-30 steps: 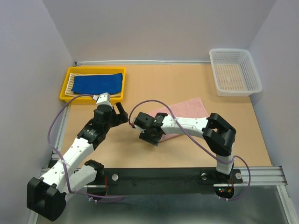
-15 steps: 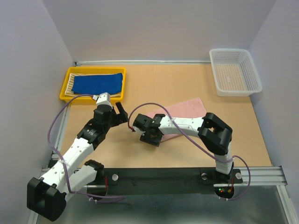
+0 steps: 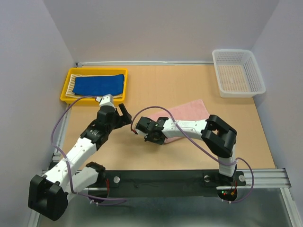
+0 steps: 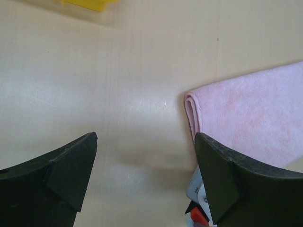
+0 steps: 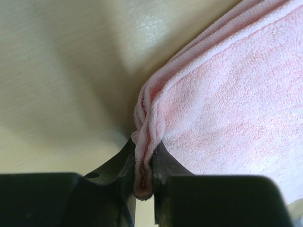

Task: Fold and stack the towels
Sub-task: Neatly place the folded towel into the bin

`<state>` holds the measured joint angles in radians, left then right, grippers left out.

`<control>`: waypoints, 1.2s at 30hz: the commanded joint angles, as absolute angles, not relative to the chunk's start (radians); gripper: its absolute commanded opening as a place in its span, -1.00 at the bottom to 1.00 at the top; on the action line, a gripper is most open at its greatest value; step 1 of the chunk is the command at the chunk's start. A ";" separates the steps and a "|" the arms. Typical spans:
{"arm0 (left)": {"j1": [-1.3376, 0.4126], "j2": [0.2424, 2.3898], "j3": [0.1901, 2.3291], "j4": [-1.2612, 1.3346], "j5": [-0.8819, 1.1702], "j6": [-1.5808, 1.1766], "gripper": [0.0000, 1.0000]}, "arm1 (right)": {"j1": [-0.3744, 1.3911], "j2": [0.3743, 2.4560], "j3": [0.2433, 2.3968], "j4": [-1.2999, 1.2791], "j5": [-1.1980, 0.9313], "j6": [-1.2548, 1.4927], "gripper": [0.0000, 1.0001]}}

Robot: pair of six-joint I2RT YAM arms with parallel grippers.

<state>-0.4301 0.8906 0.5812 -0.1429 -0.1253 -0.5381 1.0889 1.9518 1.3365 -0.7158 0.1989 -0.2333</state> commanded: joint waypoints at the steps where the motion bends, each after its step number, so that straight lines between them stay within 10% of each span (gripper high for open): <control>1: -0.430 0.925 0.548 -0.107 -0.068 -0.583 0.91 | 1.089 1.970 1.249 -0.625 0.092 -0.219 -0.77; 36: -0.577 1.319 0.506 0.327 0.157 -1.037 0.95 | 1.019 1.589 0.890 -0.041 0.017 0.044 -0.99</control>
